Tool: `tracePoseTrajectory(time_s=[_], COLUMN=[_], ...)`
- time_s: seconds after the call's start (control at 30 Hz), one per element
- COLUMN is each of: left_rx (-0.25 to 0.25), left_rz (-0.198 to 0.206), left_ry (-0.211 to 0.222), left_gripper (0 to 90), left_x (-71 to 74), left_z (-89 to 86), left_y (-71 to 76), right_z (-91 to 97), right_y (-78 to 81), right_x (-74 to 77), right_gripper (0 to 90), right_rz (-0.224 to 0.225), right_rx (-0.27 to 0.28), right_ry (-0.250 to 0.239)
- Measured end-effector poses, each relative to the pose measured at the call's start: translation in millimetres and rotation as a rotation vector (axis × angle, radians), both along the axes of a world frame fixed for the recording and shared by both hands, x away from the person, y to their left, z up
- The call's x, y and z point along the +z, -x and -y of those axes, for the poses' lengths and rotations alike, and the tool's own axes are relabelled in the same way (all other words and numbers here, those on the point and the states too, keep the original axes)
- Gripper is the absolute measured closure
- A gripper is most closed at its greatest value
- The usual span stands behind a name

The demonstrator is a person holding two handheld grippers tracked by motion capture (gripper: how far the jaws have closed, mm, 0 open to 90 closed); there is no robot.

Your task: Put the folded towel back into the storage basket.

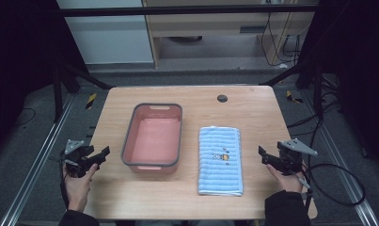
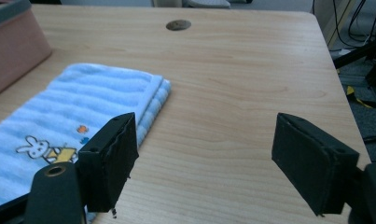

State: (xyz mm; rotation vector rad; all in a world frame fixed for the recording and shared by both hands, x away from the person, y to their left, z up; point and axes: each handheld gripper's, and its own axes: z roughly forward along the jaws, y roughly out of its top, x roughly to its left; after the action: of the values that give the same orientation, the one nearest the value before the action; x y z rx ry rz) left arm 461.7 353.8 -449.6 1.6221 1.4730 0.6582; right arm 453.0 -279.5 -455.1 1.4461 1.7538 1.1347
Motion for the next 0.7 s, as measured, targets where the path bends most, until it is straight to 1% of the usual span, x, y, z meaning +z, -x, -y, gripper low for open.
tracePoseTrajectory(time_s=[0.03,0.07,0.17,0.2,0.27,0.3,0.33,0.37,0.4,0.43,0.47,0.5,0.6,0.63,0.67,0.7], left_rx=[-0.006,-0.008,-0.018,-0.018,-0.024,-0.033,-0.033,-0.044,-0.044,-0.058,-0.058,-0.075,-0.099,-0.099,-0.108,-0.121], left_rz=[0.007,0.023,0.040,0.040,0.059,0.073,0.073,0.089,0.089,0.095,0.095,0.100,0.107,0.107,0.112,0.129], left_ry=[0.018,0.020,0.006,0.006,-0.006,-0.022,-0.022,-0.030,-0.030,-0.034,-0.034,-0.027,-0.033,-0.033,-0.037,-0.041], left_gripper=[30.5,30.5,29.3,29.3,29.3,29.3,29.3,29.1,29.0,29.0,28.9,28.6,28.0,27.9,27.8,27.8], left_x=[2.0,7.0,14.2,14.2,19.1,23.1,23.1,26.8,26.8,29.8,29.8,32.3,36.4,36.4,38.0,40.9], left_z=[-0.4,0.7,3.8,3.8,7.0,9.5,9.5,12.8,12.8,16.6,16.6,21.1,29.2,29.2,32.1,37.5], left_y=[1.2,4.0,6.8,6.8,9.6,11.7,11.7,13.8,13.8,15.1,15.1,16.4,18.7,18.7,19.4,20.8], right_z=[-0.6,-1.1,-2.7,-2.7,-2.7,-2.2,-1.8,-1.4,-1.4,-1.0,-1.0,-1.1,-1.9,-2.3,-2.3,-2.5], right_y=[0.9,1.4,2.6,2.6,3.3,4.5,5.1,5.7,6.6,6.7,6.7,7.2,7.2,7.3,7.0,7.0], right_x=[1.8,3.7,9.4,9.4,12.4,15.3,16.5,17.6,18.7,19.2,19.2,20.2,21.5,22.2,22.9,23.8], right_gripper=[22.9,22.9,23.2,23.2,23.8,24.5,24.8,25.5,25.9,25.9,25.9,26.1,26.6,27.0,27.3,27.5], right_rz=[0.004,0.010,0.018,0.018,0.027,0.033,0.038,0.042,0.044,0.050,0.050,0.052,0.050,0.050,0.055,0.057], right_rx=[0.000,0.002,0.009,0.009,0.015,0.018,0.022,0.022,0.023,0.023,0.023,0.025,0.030,0.031,0.034,0.033], right_ry=[-0.007,-0.007,-0.012,-0.012,-0.022,-0.026,-0.028,-0.028,-0.035,-0.031,-0.031,-0.036,-0.025,-0.027,-0.023,-0.020])
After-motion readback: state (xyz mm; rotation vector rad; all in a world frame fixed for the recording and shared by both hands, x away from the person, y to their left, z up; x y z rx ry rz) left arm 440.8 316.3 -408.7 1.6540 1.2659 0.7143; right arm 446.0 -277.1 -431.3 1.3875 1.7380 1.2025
